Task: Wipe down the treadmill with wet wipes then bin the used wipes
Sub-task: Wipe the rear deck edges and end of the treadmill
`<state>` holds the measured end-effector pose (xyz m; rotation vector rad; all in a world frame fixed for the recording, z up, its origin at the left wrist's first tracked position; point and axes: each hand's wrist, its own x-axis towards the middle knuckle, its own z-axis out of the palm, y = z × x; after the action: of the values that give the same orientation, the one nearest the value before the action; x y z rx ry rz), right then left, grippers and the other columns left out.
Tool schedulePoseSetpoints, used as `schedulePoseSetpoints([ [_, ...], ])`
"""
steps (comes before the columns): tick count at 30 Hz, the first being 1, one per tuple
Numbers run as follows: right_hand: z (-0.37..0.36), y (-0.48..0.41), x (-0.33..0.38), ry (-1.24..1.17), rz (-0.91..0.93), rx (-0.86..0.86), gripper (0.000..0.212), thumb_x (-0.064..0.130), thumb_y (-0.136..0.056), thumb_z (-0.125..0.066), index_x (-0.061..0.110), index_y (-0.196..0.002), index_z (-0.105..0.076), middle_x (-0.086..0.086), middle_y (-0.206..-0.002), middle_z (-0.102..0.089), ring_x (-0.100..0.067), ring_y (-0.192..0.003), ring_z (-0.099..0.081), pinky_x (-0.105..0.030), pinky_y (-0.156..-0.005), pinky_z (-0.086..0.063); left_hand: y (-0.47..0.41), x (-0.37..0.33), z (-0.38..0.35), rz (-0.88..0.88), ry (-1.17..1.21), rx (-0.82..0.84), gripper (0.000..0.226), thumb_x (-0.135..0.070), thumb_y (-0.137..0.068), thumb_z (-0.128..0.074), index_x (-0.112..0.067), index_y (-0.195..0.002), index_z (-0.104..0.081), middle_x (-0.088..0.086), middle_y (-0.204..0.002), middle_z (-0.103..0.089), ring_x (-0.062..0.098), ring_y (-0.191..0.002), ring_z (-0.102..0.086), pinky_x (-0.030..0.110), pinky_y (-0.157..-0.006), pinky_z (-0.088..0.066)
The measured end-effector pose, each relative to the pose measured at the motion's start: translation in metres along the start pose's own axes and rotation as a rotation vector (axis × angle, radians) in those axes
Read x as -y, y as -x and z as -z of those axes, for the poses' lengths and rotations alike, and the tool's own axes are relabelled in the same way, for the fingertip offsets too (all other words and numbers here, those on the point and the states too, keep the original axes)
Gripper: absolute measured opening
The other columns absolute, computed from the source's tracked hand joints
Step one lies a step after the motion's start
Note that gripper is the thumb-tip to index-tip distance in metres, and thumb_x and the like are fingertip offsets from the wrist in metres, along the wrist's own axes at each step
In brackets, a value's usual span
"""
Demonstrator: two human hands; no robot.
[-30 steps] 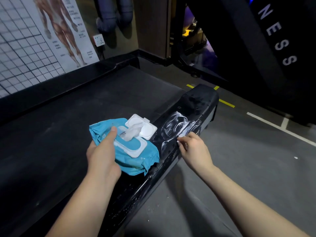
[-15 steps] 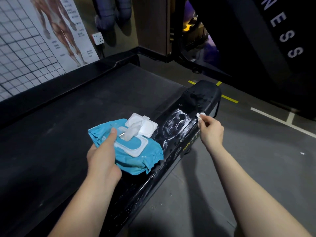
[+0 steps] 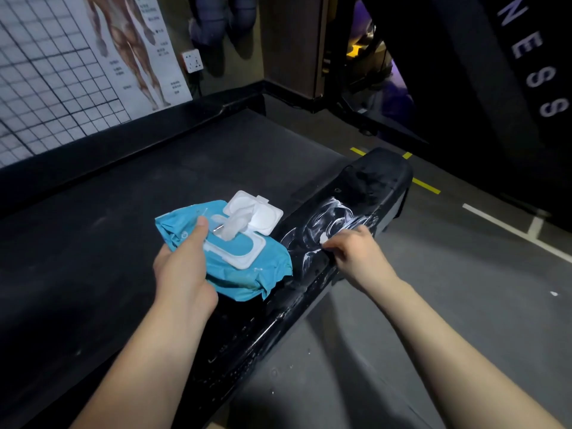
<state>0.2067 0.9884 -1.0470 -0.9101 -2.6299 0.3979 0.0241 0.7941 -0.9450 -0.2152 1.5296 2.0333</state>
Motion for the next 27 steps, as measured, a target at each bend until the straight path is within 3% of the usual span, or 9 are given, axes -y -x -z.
schedulePoseSetpoints([
  [3,0.007,0.009,0.023,-0.069,0.133,0.135,0.023,0.005,-0.082,-0.065,0.018,-0.094,-0.080,0.000,-0.087,-0.070,-0.028,-0.084,-0.058,-0.033,-0.084,-0.044,-0.002,-0.003,0.003,0.002,-0.001,-0.015,0.025,-0.023,-0.094,-0.081,-0.019,-0.117,-0.076,0.004,-0.103,-0.082,0.024,-0.084,-0.081,0.050,-0.082,-0.065],
  [6,0.011,0.015,0.040,-0.220,0.181,0.190,0.025,0.004,-0.083,-0.067,0.020,-0.098,-0.080,0.007,-0.091,-0.070,-0.011,-0.083,-0.048,-0.011,-0.080,-0.035,-0.005,-0.006,0.006,-0.003,0.006,-0.038,0.025,-0.022,-0.093,-0.081,-0.018,-0.118,-0.076,0.004,-0.103,-0.082,0.025,-0.083,-0.080,0.049,-0.080,-0.065],
  [7,0.013,0.015,0.041,-0.256,0.169,0.153,0.025,0.004,-0.084,-0.068,0.020,-0.098,-0.080,0.007,-0.093,-0.072,-0.010,-0.084,-0.049,-0.011,-0.081,-0.035,-0.006,-0.007,0.007,-0.005,0.009,-0.039,0.025,-0.022,-0.094,-0.081,-0.018,-0.118,-0.076,0.005,-0.103,-0.082,0.025,-0.083,-0.080,0.050,-0.079,-0.065],
  [11,0.010,0.006,0.031,-0.256,-0.069,-0.049,0.022,0.006,-0.089,-0.070,0.020,-0.103,-0.080,0.004,-0.100,-0.075,-0.023,-0.095,-0.059,-0.025,-0.085,-0.041,-0.011,-0.010,0.010,-0.007,0.020,-0.049,0.025,-0.020,-0.094,-0.080,-0.018,-0.119,-0.075,0.005,-0.103,-0.082,0.025,-0.083,-0.080,0.052,-0.081,-0.065],
  [13,0.005,0.003,0.032,-0.210,-0.096,-0.003,0.022,0.005,-0.089,-0.068,0.018,-0.103,-0.080,0.002,-0.101,-0.076,-0.025,-0.097,-0.057,-0.022,-0.083,-0.036,-0.014,-0.010,0.011,-0.002,0.021,-0.053,0.025,-0.020,-0.094,-0.080,-0.017,-0.119,-0.075,0.006,-0.104,-0.082,0.025,-0.083,-0.081,0.052,-0.081,-0.065],
  [18,0.004,0.008,0.052,-0.171,0.100,0.208,0.022,0.010,-0.086,-0.070,0.023,-0.101,-0.079,0.006,-0.097,-0.076,-0.017,-0.095,-0.057,-0.018,-0.082,-0.036,-0.020,-0.009,0.012,0.025,0.031,-0.064,0.025,-0.020,-0.094,-0.080,-0.015,-0.119,-0.076,0.007,-0.103,-0.081,0.027,-0.083,-0.081,0.054,-0.080,-0.065],
  [21,0.016,0.015,0.060,-0.298,0.100,0.322,0.016,0.012,-0.085,-0.073,0.024,-0.094,-0.080,0.010,-0.089,-0.076,-0.005,-0.084,-0.066,-0.016,-0.079,-0.045,-0.020,-0.008,0.013,0.031,0.046,-0.061,0.025,-0.018,-0.094,-0.080,-0.015,-0.119,-0.076,0.008,-0.104,-0.081,0.027,-0.083,-0.081,0.054,-0.080,-0.065],
  [24,0.030,0.023,0.063,-0.614,-0.093,0.353,0.017,0.008,-0.085,-0.073,0.022,-0.091,-0.080,0.006,-0.085,-0.077,-0.011,-0.074,-0.073,-0.026,-0.078,-0.058,-0.021,-0.011,0.017,0.044,0.048,-0.072,0.027,-0.020,-0.093,-0.081,-0.015,-0.119,-0.075,0.008,-0.105,-0.081,0.029,-0.084,-0.080,0.055,-0.079,-0.065],
  [27,0.045,0.029,0.063,-0.754,-0.229,0.293,0.023,0.005,-0.086,-0.068,0.020,-0.101,-0.076,0.002,-0.075,-0.074,-0.013,-0.069,-0.065,-0.033,-0.076,-0.052,-0.017,-0.025,0.025,0.063,0.059,-0.082,0.029,-0.023,-0.092,-0.083,-0.015,-0.119,-0.076,0.009,-0.105,-0.081,0.031,-0.085,-0.080,0.059,-0.083,-0.063],
])
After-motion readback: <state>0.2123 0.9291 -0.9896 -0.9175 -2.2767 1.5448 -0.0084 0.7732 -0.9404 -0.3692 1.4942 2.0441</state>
